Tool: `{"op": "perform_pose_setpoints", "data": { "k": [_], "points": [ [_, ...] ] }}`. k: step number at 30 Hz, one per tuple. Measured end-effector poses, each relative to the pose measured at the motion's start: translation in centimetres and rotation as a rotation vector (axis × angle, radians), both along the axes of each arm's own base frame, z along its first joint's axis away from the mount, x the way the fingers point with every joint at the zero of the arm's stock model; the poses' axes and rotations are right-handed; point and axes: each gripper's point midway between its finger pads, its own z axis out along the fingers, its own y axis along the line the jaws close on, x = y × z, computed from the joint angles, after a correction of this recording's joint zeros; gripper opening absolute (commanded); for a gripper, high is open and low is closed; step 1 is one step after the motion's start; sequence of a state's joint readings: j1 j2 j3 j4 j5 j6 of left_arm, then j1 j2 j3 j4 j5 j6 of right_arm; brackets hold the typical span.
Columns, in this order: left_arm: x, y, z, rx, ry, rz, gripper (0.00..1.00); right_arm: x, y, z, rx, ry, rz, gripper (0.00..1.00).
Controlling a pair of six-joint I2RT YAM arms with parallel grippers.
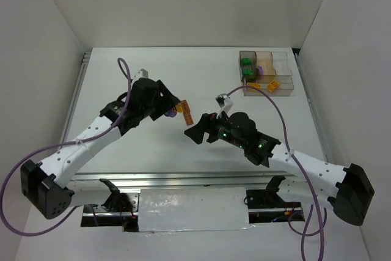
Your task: Sort the legos into containers by color
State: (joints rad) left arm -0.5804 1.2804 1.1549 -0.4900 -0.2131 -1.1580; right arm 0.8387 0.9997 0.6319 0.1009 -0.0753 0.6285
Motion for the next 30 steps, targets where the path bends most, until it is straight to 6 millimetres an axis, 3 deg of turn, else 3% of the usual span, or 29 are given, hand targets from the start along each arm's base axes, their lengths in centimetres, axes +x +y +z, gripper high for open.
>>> {"op": "perform_pose_setpoints", "data": {
  "k": [4,8,13,18,21,22,24,25,27,29,30],
  "points": [
    [-2.4,-1.0,2.2,-0.047,-0.046,-0.054,0.00,-0.4,1.8,1.6,0.056,-0.059,-0.005,0.88],
    [-3.7,-1.2,1.9,-0.060,-0.035,-0.069,0.00,-0.4,3.2,2.1,0.065,-0.092,-0.043,0.86],
    [-5.2,-1.7,1.3,-0.066,-0.015,-0.094,0.00,1.1,4.4,2.9,0.062,-0.123,-0.126,0.85],
    [-5.7,-2.2,1.6,-0.078,-0.019,-0.107,0.00,2.5,5.3,3.9,0.061,-0.147,-0.205,0.75],
    [-5.6,-2.2,2.2,-0.096,-0.037,-0.100,0.00,3.1,5.8,3.8,0.049,-0.148,-0.231,0.43],
    [-5.5,-2.1,2.2,-0.095,-0.042,-0.095,0.00,3.0,6.1,4.1,0.064,-0.146,-0.226,0.22],
    [-5.3,-2.0,2.5,-0.104,-0.056,-0.084,0.00,3.2,6.2,4.4,0.090,-0.132,-0.245,0.05],
    [-5.2,-2.0,2.8,-0.110,-0.066,-0.079,0.00,3.3,6.3,4.7,0.106,-0.135,-0.245,0.00],
    [-5.2,-2.0,3.0,-0.112,-0.075,-0.081,0.03,3.4,6.3,4.9,0.111,-0.144,-0.248,0.00],
    [-5.2,-2.0,3.0,-0.114,-0.077,-0.082,0.16,3.3,6.3,4.9,0.125,-0.151,-0.247,0.00],
    [-5.2,-1.9,2.9,-0.111,-0.077,-0.084,0.39,3.3,6.3,4.8,0.134,-0.156,-0.245,0.00]
  ]
}}
